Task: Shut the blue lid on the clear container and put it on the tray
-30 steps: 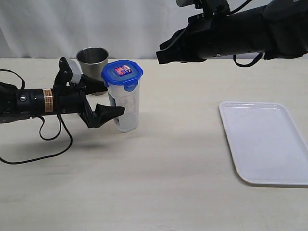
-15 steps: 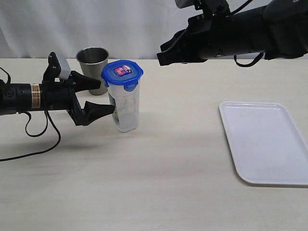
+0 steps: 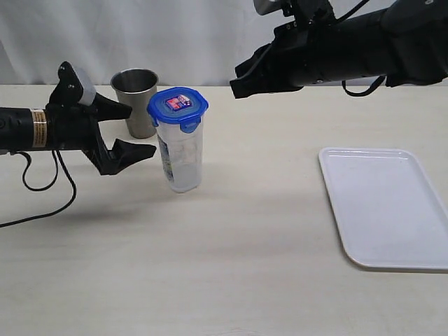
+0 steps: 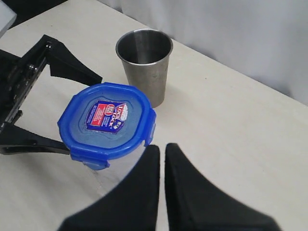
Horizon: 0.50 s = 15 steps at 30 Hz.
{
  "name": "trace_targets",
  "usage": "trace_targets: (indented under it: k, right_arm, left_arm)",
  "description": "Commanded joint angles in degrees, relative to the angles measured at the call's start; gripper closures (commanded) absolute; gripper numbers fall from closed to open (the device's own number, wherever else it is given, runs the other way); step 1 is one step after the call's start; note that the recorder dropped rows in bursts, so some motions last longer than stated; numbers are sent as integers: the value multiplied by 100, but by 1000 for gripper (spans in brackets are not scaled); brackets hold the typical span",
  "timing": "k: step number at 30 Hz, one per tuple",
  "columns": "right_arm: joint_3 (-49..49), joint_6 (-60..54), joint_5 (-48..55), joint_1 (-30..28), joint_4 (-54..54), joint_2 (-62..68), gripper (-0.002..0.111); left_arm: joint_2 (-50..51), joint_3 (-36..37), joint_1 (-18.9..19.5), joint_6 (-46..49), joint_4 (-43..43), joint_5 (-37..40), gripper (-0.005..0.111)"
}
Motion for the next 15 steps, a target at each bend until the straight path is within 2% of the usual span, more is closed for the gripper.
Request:
trace_targets:
  k: [1,3,10,15]
  right_arm:
    - [11,17,-40,-8,-54,-42,104]
    - [11,17,-65,-8,-54,-42,104]
    - [11,86,-108,-8,-54,-42,104]
    - [11,86,-108,-8,-54,-42,104]
  left_arm:
    - [-75,64,-4,-128,83,-363,2]
    - [-75,118,-52,-178,-3,-576,2]
    - [287,131,-244,156,-289,-510,2]
    - [595,111,-256,542,-654,-1267,2]
